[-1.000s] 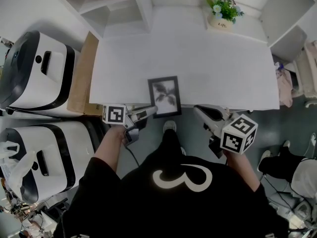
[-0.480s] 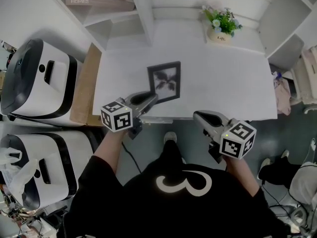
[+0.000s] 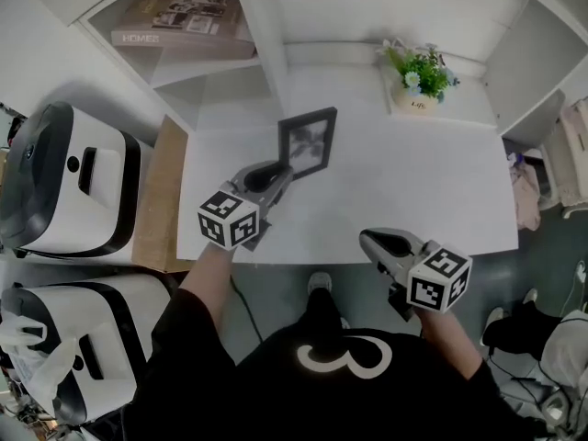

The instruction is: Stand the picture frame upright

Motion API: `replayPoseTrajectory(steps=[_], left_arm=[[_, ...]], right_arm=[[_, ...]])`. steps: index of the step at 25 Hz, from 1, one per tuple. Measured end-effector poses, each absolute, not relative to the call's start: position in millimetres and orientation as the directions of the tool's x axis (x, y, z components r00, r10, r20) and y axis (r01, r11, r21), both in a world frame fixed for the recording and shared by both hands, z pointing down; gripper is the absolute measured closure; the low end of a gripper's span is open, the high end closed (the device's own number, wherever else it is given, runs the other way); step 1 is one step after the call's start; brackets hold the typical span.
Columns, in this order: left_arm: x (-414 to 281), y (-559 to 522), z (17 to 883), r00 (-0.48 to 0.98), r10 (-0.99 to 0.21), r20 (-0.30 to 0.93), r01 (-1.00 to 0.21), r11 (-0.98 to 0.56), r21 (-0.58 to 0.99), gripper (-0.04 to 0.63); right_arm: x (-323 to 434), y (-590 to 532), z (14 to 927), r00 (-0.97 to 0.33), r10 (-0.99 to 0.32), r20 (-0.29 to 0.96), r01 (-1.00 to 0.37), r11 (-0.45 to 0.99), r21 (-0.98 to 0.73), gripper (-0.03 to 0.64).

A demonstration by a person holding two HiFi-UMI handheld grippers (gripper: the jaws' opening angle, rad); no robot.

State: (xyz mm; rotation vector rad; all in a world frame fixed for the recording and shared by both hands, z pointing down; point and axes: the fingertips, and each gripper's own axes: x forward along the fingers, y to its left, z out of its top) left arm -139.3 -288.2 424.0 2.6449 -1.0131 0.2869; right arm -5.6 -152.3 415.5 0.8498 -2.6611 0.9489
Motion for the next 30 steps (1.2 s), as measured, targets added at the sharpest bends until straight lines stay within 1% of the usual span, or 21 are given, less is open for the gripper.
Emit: replayPoseTrajectory(steps=[6,14,23,30], left_arm=[[-140,-343,437,0.738,-0.609,0.291,-0.666,-0.727,0.170,0.517],[-127,-383,467,0.757,-0.546,0.358,-0.621,-0.772,0.134,0.517],[-131,-393,486,0.765,-0.517,0.384,-0.597,-0.793,0.124,0.517],[-137,-387,494,0.782,-0.470,0.409,-0.553,-0.826,0.107,0.517]], right_arm=[[-10,-186,425,-0.804,-0.452,0.386,-0.595,0.615,-0.518,0.614],[-13,-214,445,-0.795,-0.441,0.417,-0.606,0.587,-0.536,0.614],[-13,-234,451,-0.789,-0.445,0.425,-0.615,0.570,-0.545,0.614],[-19,-239,455,-0.795,-0.432,0.425,-0.606,0.569,-0.555,0.614]])
